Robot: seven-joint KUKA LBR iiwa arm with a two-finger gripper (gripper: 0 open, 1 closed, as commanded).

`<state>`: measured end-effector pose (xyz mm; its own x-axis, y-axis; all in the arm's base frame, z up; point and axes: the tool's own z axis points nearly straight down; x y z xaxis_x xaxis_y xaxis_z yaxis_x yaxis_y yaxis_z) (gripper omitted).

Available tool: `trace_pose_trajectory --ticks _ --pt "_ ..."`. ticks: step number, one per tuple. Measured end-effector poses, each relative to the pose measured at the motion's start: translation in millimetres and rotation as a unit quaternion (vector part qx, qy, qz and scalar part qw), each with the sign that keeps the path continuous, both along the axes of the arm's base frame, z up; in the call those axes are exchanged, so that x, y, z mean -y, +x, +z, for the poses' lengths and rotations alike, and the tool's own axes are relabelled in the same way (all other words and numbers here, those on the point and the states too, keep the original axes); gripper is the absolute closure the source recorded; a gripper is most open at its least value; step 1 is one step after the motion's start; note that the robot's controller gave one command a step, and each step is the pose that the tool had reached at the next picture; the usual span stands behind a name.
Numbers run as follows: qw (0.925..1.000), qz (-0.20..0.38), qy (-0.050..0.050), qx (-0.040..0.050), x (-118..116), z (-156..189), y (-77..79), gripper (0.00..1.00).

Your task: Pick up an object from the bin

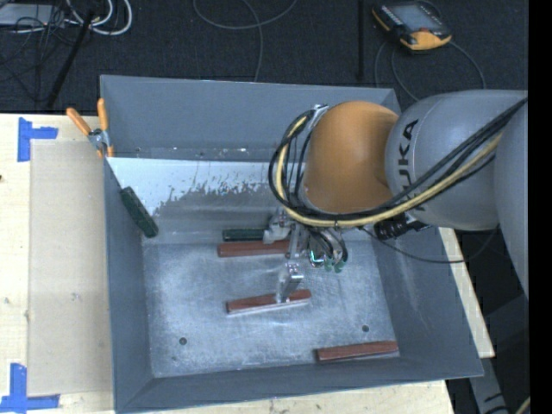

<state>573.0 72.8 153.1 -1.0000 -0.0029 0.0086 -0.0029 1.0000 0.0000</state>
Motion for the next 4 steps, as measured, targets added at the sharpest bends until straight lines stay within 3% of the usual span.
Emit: trace_pose_trajectory --ticks 1,2,3,4 --pt "1.0000 -0.001 0.000 0.0035 0 4 1.7 0.00" --pt "0.9968 0.079 0.001 0.0050 15 -78 -19.8 1.00" --pt "0.9969 0.079 0.001 0.0050 15 -78 -19.7 1.00" --pt "0.9961 0.088 0.001 0.0074 8 85 -20.0 1.00"
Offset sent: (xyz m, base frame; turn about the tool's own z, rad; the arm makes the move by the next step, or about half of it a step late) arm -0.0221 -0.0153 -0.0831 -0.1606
